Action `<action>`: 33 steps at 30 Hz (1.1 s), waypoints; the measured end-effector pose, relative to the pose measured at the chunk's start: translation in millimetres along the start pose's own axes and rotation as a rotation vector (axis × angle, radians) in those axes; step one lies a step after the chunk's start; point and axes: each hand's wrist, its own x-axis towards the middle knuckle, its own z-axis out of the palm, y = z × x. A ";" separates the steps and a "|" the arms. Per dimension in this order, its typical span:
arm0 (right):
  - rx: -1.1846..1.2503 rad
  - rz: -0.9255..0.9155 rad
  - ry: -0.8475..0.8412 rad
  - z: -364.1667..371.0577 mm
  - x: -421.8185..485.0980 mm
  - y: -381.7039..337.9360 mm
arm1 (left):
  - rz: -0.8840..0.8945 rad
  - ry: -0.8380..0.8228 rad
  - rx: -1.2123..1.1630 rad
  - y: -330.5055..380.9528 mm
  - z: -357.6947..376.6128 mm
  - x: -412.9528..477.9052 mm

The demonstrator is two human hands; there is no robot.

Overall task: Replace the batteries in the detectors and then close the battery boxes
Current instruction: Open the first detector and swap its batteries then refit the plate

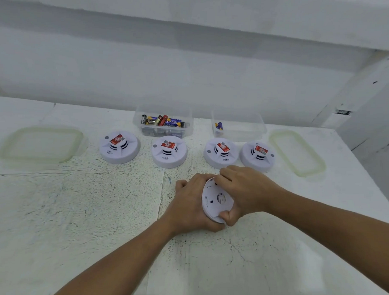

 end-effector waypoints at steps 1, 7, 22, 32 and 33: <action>-0.005 0.001 0.001 0.4 -0.8 -0.2 | 0.003 0.004 0.004 0.2 0.3 -0.1; 0.027 0.014 0.016 -1.1 0.7 -2.1 | 0.016 0.044 0.011 1.1 1.3 -1.0; 0.112 0.083 0.051 2.2 -4.4 -5.4 | 0.002 0.098 0.037 1.2 6.9 -2.0; 0.427 0.268 0.042 13.4 -23.5 5.5 | -0.153 -0.104 -0.086 6.2 -10.2 3.8; 0.513 0.307 0.048 13.5 -28.7 5.6 | -0.175 -0.120 -0.105 6.8 -12.5 5.1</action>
